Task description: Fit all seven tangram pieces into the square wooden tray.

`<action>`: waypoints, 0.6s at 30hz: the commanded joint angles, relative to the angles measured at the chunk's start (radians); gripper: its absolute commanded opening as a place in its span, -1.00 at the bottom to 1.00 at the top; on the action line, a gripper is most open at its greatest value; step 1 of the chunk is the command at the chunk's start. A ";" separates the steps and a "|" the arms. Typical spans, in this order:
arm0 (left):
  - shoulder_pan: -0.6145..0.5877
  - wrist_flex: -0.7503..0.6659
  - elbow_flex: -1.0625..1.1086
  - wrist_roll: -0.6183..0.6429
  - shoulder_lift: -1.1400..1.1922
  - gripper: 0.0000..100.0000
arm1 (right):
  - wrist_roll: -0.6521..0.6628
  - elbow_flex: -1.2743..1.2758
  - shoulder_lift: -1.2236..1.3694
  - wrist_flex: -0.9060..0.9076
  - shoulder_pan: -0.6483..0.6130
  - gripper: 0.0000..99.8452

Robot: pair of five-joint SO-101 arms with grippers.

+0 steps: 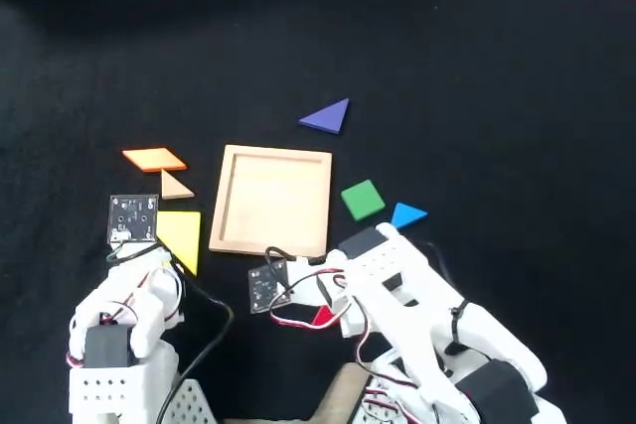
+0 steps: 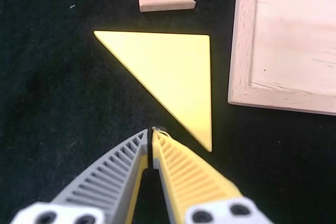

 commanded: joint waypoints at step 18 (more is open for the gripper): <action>-0.010 0.006 0.021 0.005 -0.003 -0.94 | -0.009 -0.220 -0.002 0.229 -0.014 -0.64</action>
